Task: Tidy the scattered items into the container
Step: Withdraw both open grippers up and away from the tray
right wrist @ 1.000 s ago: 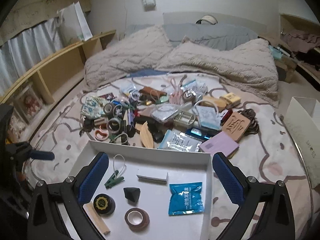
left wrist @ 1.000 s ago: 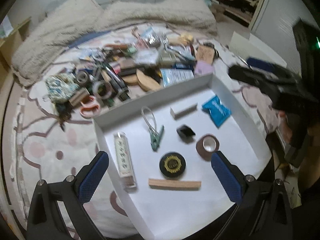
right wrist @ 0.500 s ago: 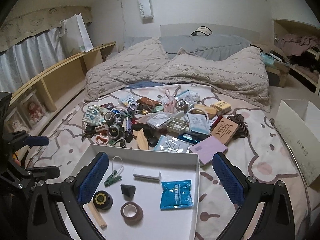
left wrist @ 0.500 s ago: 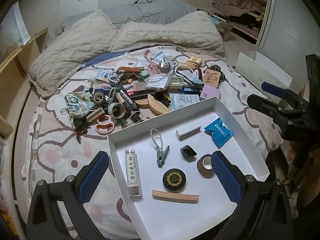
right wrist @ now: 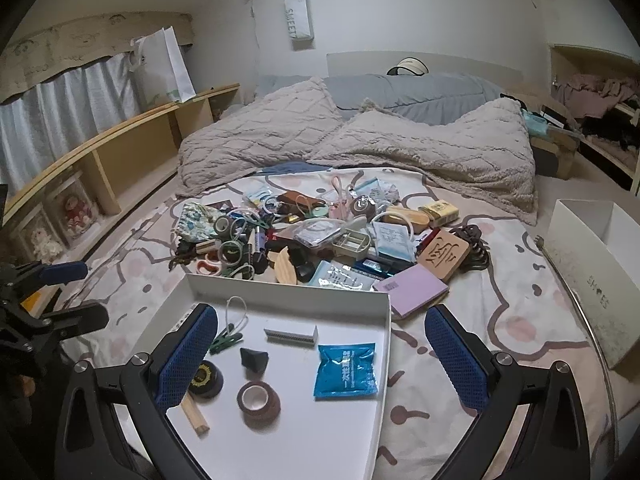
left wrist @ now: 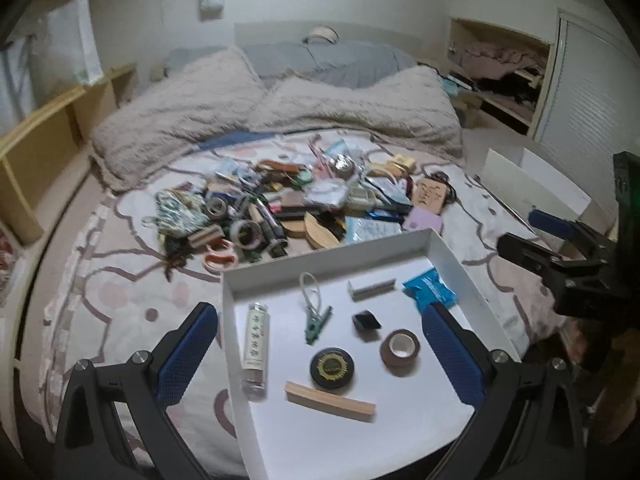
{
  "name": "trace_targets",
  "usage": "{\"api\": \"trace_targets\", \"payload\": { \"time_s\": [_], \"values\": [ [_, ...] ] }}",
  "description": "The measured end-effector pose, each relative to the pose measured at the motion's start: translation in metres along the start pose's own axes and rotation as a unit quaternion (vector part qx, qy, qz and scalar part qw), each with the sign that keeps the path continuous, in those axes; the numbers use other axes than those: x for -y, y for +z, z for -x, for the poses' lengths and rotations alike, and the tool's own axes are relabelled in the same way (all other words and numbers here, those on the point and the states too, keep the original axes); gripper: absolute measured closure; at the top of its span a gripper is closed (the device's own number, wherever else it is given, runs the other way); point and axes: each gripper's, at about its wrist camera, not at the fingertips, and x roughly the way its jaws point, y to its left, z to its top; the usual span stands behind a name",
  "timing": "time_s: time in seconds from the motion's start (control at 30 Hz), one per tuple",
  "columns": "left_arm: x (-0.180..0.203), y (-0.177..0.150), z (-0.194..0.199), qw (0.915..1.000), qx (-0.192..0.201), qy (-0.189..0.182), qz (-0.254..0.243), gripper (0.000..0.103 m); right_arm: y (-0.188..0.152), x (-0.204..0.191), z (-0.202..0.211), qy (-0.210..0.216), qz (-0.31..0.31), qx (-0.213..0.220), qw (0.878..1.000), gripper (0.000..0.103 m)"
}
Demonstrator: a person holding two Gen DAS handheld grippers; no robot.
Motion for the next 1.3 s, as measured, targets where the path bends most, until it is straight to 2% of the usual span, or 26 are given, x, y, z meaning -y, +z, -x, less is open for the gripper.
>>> {"api": "trace_targets", "payload": {
  "time_s": [0.2,0.43,0.63,1.3],
  "values": [
    [-0.004,-0.014,0.009,0.9986,0.037,0.036,0.011,0.000,-0.004,-0.001,0.012,-0.007,0.002,0.004,1.000,0.000],
    [-0.011,-0.027,0.010,0.9981,0.041,0.029,0.036,0.000,-0.012,-0.005,0.017,-0.026,0.008,0.005,1.000,0.000],
    [-0.011,-0.034,0.016,0.9961,0.060,0.048,0.043,0.000,-0.023,-0.009,0.018,-0.041,0.013,0.011,0.999,0.000],
    [-0.012,-0.046,0.011,0.9950,0.056,0.061,0.055,0.000,-0.031,-0.017,0.021,-0.059,0.025,0.009,0.998,0.000]
  ]
}}
